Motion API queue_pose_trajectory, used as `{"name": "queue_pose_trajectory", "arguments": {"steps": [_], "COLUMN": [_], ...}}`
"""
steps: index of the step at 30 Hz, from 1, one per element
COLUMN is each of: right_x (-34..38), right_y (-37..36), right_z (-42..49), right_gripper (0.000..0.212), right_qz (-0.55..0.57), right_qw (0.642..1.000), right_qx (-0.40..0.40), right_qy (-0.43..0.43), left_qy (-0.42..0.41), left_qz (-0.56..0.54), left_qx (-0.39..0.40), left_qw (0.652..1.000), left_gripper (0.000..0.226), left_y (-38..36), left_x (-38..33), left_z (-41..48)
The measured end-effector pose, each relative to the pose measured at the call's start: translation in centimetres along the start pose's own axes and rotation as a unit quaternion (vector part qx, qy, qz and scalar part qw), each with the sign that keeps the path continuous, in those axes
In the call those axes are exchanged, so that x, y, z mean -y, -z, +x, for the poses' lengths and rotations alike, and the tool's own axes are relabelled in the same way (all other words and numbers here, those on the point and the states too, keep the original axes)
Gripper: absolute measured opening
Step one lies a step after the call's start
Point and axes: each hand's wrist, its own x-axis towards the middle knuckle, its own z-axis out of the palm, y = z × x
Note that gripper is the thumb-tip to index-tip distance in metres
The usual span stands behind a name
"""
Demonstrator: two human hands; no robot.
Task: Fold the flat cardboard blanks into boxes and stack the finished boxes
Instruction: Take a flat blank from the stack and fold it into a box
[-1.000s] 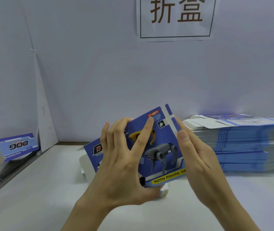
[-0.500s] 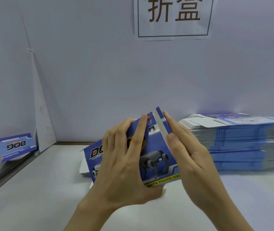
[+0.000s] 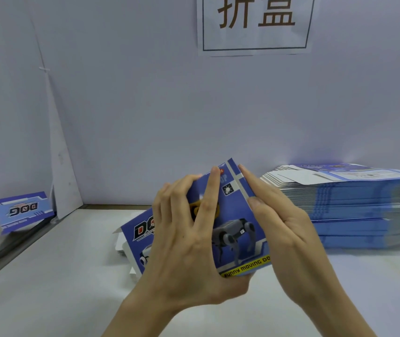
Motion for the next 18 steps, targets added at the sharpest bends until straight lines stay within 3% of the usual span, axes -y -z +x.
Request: {"name": "queue_pose_trajectory", "arguments": {"steps": [7, 12, 18], "right_x": [-0.3, -1.5, -2.0], "right_y": [0.6, 0.8, 0.4], "right_z": [-0.1, 0.2, 0.1], "right_gripper": [0.058, 0.057, 0.047], "right_qz": [-0.079, -0.088, -0.151], "right_qw": [0.990, 0.986, 0.976], "right_qx": [0.108, 0.072, 0.071], "right_qy": [0.036, 0.121, 0.139], "left_qy": [0.008, 0.041, 0.050], "left_qz": [0.007, 0.014, 0.016], "left_qx": [0.001, -0.014, 0.012], "left_qw": [1.000, 0.999, 0.999], "left_gripper": [0.121, 0.119, 0.123], "left_y": [0.7, 1.5, 1.1], "left_x": [0.3, 0.5, 0.5], "left_z": [0.3, 0.6, 0.4]}}
